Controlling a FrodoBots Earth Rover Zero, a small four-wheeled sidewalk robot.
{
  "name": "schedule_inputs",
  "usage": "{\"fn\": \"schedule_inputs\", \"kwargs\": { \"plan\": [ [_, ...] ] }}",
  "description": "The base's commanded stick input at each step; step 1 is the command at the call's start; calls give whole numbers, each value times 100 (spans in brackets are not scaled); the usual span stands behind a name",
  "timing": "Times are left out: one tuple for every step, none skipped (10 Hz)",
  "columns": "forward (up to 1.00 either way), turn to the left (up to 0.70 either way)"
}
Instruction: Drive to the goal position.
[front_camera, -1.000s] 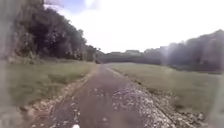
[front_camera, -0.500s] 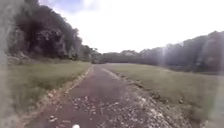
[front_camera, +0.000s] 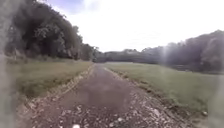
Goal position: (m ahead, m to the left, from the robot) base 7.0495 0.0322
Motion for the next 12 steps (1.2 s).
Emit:
{"fn": "schedule_inputs", "kwargs": {
  "plan": [
    [85,0],
    [85,0],
    [85,0],
    [85,0],
    [85,0],
    [85,0],
    [85,0],
    [85,0],
    [85,0],
    [85,0],
    [85,-10],
    [85,-31]
  ]
}}
